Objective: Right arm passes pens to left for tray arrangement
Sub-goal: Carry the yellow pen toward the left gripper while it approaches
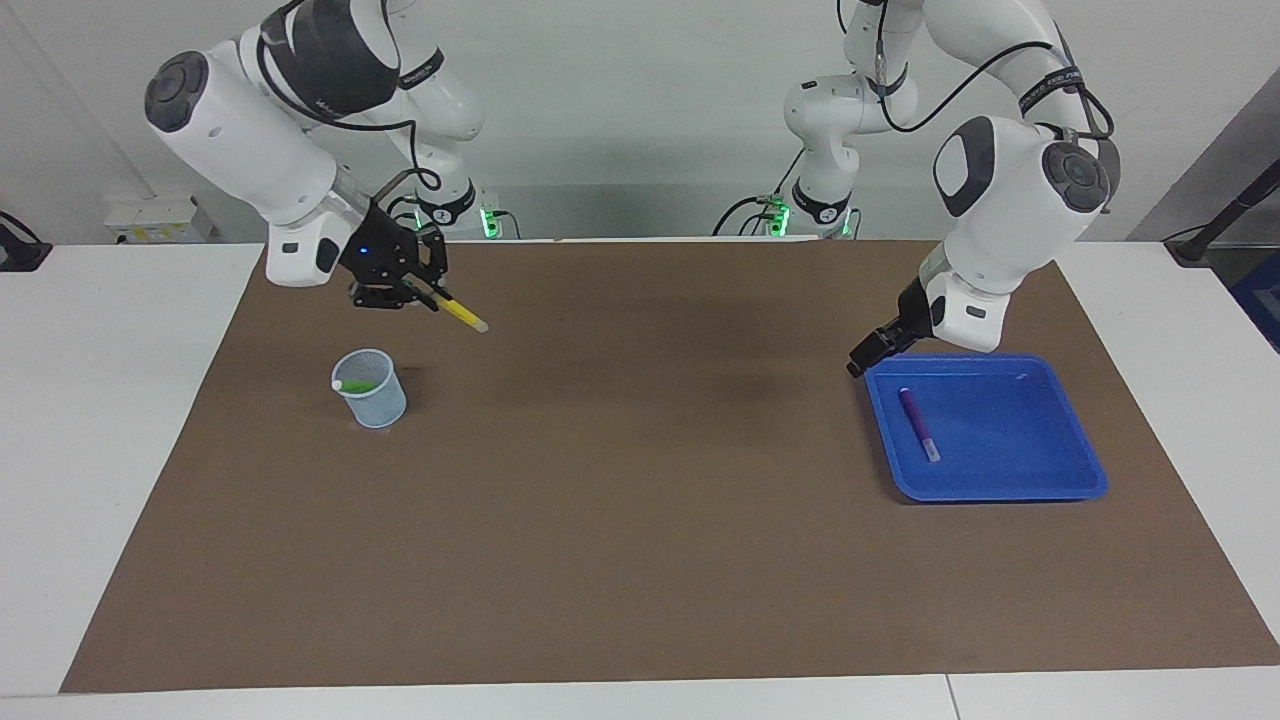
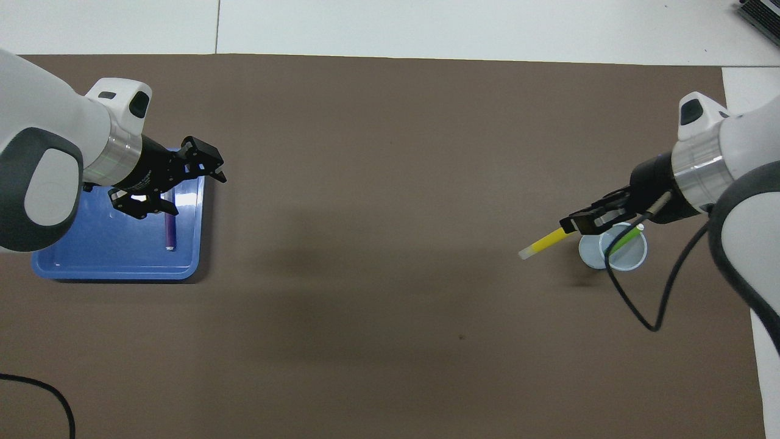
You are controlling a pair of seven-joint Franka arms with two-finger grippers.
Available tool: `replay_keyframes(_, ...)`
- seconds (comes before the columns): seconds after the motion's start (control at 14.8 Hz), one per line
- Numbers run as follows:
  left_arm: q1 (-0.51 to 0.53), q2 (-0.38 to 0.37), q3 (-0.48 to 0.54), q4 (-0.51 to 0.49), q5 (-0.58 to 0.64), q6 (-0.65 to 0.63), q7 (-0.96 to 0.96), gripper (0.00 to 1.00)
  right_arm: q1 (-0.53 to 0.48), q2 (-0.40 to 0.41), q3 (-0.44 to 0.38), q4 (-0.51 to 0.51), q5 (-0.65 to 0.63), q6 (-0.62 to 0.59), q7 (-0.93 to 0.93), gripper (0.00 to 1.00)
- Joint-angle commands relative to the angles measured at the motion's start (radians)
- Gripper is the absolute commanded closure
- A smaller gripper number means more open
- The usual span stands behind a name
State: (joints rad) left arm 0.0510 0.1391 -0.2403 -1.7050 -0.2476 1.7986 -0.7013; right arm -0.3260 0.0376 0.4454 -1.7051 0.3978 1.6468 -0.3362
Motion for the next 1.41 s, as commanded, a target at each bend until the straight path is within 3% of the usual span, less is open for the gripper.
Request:
replay_keyframes(0.0,-0.002,-0.052,0.007,0.001,-0.074,-0.007,-0.174,0.0,0.065,0.002,0.003,-0.019,0.074,0.086,0.201,1.0)
replay_keyframes(0.34,-0.017,-0.104,0.006,-0.01,-0.176,0.022,-0.502,0.0,0.215,-0.08,0.004,-0.209,0.338,0.439,0.492,1.0)
replay_keyframes(0.54,-0.075,-0.11,0.003,-0.019,-0.177,0.102,-0.774,0.0,0.347,-0.087,0.003,-0.27,0.41,0.701,0.638,1.0)
replay_keyframes(0.81,-0.144,-0.134,0.003,-0.07,-0.203,0.125,-0.859,0.0,0.528,-0.078,0.003,-0.349,0.505,1.11,0.795,1.0)
replay_keyframes(0.94,-0.171,-0.15,0.003,-0.103,-0.211,0.154,-0.876,0.0,0.567,-0.074,0.004,-0.355,0.559,1.176,0.81,1.0)
replay_keyframes(1.35,-0.22,-0.184,0.003,-0.18,-0.211,0.237,-0.911,0.0,0.571,-0.074,0.003,-0.355,0.578,1.174,0.807,1.0)
